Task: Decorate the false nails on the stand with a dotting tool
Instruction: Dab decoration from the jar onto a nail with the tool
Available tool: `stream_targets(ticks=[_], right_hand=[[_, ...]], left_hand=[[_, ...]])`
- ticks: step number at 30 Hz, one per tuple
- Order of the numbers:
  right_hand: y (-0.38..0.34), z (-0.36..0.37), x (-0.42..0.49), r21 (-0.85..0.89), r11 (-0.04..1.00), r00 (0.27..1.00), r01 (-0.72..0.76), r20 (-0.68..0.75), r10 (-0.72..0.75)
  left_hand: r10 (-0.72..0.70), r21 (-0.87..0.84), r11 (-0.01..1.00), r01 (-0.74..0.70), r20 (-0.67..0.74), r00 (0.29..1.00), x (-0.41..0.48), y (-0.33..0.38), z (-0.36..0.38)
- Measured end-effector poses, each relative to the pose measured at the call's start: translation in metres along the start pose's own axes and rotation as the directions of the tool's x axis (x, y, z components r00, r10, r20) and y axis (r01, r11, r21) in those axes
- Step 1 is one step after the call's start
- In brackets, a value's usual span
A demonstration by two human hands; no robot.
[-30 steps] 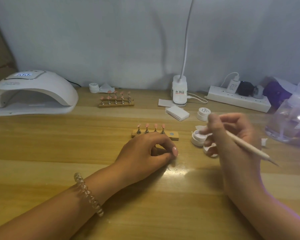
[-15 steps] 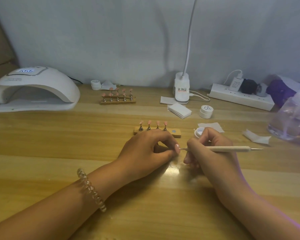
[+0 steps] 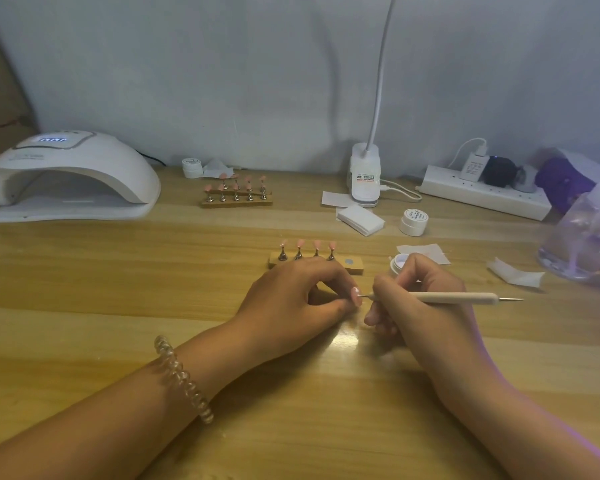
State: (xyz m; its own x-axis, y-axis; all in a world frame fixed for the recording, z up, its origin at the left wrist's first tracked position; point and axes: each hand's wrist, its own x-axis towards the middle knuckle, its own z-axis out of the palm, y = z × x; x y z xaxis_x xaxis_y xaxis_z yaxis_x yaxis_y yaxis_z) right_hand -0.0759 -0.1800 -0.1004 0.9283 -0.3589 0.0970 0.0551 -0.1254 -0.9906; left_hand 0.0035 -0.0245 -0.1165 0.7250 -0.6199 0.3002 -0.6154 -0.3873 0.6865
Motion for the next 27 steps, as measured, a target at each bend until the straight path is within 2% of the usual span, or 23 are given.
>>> stream_targets(ticks=[27], right_hand=[[0.0023, -0.0006, -0.0003, 0.007, 1.0, 1.0, 0.015, -0.014, -0.015]], left_hand=[[-0.004, -0.02, 1.0, 0.004, 0.005, 1.0, -0.0004, 0.0002, -0.0002]])
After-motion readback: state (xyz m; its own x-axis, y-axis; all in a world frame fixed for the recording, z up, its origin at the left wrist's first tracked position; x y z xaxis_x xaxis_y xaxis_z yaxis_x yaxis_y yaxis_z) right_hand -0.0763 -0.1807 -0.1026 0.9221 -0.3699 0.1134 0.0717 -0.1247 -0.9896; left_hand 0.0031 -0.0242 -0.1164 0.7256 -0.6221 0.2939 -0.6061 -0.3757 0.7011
